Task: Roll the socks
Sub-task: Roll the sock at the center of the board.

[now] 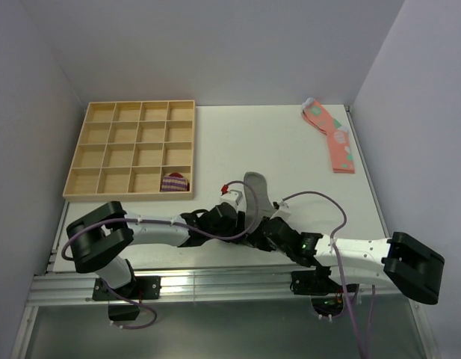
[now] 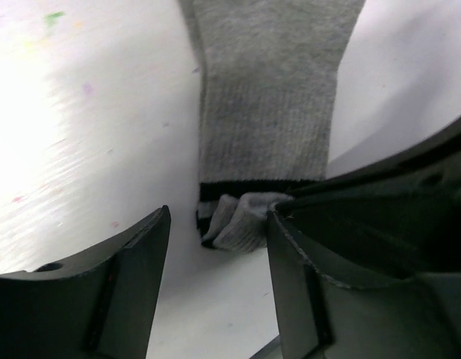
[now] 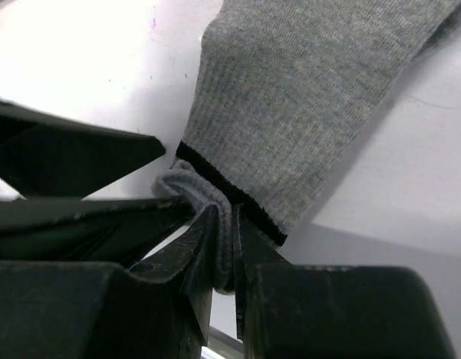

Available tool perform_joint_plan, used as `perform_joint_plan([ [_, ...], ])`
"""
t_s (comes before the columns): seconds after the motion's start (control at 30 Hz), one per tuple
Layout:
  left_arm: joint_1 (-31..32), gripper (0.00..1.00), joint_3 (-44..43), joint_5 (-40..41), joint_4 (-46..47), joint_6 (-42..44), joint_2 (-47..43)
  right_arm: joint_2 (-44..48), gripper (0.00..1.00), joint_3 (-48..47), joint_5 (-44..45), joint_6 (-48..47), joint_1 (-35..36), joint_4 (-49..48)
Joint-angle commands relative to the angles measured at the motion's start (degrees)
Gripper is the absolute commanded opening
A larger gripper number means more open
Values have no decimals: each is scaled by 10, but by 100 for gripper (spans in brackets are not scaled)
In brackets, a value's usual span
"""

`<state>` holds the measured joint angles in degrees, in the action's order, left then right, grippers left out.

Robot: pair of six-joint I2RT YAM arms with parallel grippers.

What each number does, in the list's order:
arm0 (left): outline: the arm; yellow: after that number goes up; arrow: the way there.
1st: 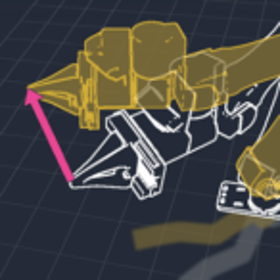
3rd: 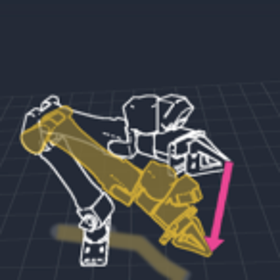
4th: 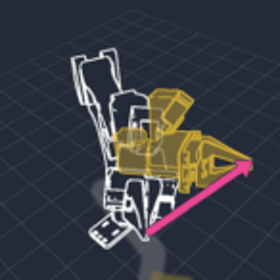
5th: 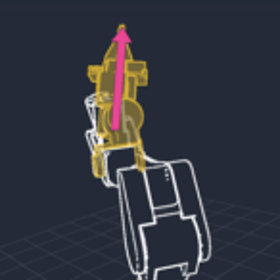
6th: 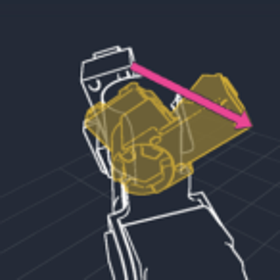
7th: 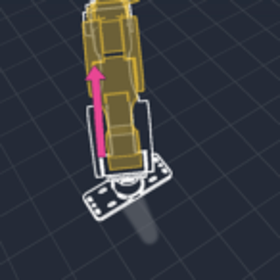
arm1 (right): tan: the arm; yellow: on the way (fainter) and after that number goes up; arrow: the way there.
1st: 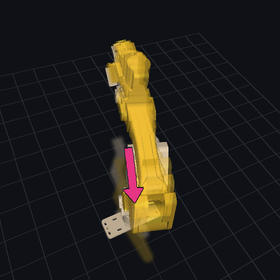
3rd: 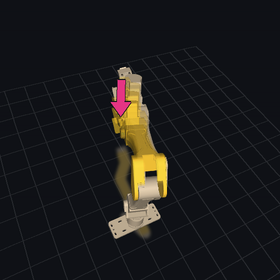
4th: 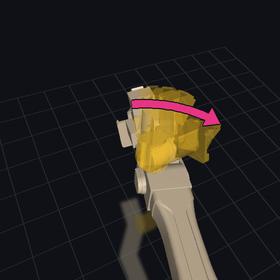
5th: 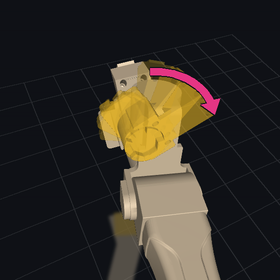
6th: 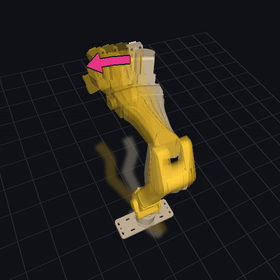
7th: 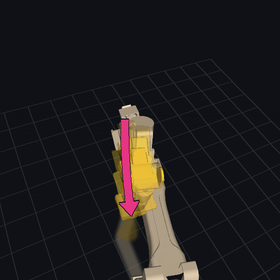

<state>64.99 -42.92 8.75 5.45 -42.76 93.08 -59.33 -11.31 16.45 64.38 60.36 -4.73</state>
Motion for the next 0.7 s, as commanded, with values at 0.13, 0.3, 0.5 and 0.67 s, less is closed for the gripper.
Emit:
perform_joint_plan([
  [0.13, 2, 62, 53, 68, 4, -12, -45, -54, 17, 13, -146, -66, -102, 10],
  [0.3, 2, 62, 77, 79, 44, -16, -54, -83, 17, -17, -191, -115, -143, 23],
  [0.5, 2, 62, 83, 81, 75, -5, -47, -119, 17, -13, -270, -140, -195, -10],
  [0.67, 2, 60, 73, 79, 91, 2, -21, -144, 17, -26, -302, -146, -201, -18],
])
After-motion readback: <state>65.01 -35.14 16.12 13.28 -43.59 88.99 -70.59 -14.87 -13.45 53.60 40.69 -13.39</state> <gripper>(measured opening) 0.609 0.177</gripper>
